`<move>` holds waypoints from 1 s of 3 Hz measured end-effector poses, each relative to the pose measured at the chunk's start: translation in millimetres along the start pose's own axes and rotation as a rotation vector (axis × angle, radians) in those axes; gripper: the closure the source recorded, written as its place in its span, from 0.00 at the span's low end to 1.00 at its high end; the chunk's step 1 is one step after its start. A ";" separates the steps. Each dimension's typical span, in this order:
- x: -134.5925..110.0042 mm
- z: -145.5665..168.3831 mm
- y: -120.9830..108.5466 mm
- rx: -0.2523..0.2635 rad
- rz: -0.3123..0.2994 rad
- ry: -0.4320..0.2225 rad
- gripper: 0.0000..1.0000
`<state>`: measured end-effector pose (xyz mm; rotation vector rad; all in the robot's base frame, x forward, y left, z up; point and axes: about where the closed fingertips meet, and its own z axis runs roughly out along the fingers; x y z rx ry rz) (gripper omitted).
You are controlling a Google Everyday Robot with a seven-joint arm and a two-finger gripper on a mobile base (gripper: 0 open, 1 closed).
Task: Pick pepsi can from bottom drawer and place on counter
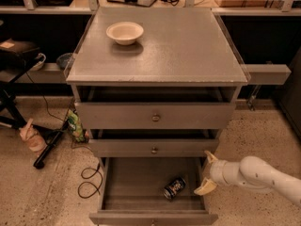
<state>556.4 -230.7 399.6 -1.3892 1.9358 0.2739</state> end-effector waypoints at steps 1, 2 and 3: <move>16.9 21.2 -1.4 -0.024 0.032 0.001 0.00; 31.8 41.2 -2.0 -0.065 0.039 -0.003 0.00; 42.9 62.4 -0.1 -0.143 -0.023 -0.026 0.00</move>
Offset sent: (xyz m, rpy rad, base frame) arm 0.0245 -0.0070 -0.0753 0.0430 0.1032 0.0377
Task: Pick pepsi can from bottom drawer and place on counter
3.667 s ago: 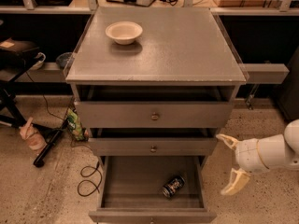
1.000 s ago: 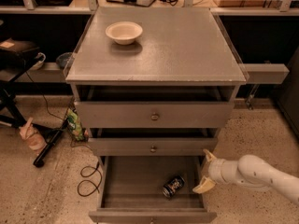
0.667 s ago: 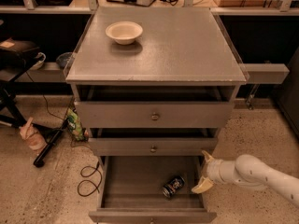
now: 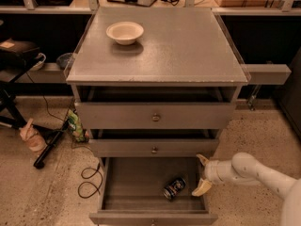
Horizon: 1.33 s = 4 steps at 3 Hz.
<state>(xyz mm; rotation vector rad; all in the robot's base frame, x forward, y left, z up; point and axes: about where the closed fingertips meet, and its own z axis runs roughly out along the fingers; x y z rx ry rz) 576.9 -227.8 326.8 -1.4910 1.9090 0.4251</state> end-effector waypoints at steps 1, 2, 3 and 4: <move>5.9 12.8 -1.1 -0.079 -0.054 -0.027 0.00; 5.8 13.2 -0.6 -0.079 -0.053 -0.026 0.00; 0.8 18.9 7.1 -0.120 -0.081 -0.025 0.00; 1.0 28.5 16.3 -0.172 -0.124 0.005 0.00</move>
Offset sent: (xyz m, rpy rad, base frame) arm 0.0025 0.0021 -0.0124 0.0087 0.0114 0.0733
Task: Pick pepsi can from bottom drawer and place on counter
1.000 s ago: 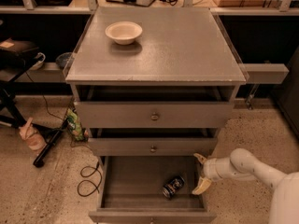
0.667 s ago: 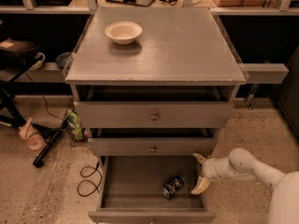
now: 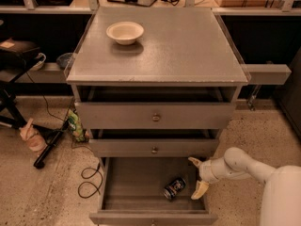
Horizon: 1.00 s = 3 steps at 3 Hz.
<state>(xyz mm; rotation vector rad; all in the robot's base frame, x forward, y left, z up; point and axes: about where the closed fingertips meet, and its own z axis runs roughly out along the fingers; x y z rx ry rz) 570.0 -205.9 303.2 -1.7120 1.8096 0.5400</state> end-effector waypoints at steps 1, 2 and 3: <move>11.4 22.4 13.3 -0.041 0.007 0.021 0.00; 25.2 39.7 19.2 -0.037 0.030 0.051 0.00; 45.9 58.3 23.4 0.015 0.088 0.091 0.00</move>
Offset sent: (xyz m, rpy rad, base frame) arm -0.0146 0.0049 -0.0713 -0.0827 0.0618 -0.0357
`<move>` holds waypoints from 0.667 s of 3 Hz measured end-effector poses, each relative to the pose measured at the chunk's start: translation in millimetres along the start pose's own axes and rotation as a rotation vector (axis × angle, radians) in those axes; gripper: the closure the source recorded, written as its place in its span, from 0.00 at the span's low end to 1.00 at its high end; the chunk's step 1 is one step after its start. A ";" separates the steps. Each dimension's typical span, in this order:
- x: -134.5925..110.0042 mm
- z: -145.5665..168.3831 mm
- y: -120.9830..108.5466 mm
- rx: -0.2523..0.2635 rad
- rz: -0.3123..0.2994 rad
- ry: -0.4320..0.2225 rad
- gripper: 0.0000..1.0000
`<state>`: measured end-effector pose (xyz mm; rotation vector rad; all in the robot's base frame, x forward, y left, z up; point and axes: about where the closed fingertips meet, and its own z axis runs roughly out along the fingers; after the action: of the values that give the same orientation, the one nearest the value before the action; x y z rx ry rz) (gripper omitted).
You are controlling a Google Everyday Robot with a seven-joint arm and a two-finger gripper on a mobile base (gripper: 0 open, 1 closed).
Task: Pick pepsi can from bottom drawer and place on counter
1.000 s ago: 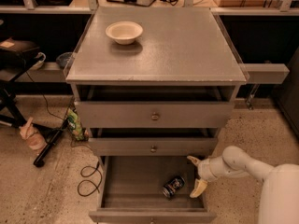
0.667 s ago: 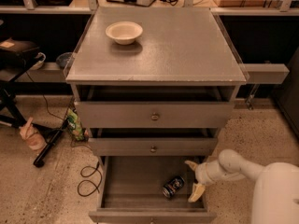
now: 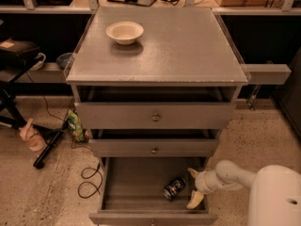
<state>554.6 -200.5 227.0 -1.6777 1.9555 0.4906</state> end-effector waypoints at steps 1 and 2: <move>14.7 20.1 -11.3 0.057 0.039 0.035 0.00; 22.6 35.4 -22.5 0.083 0.060 0.049 0.00</move>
Offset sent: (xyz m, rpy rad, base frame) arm 0.0439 -0.0057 -0.0567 -0.0683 -0.0378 -0.1460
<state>579.5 -201.9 186.5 -1.5974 2.0381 0.3882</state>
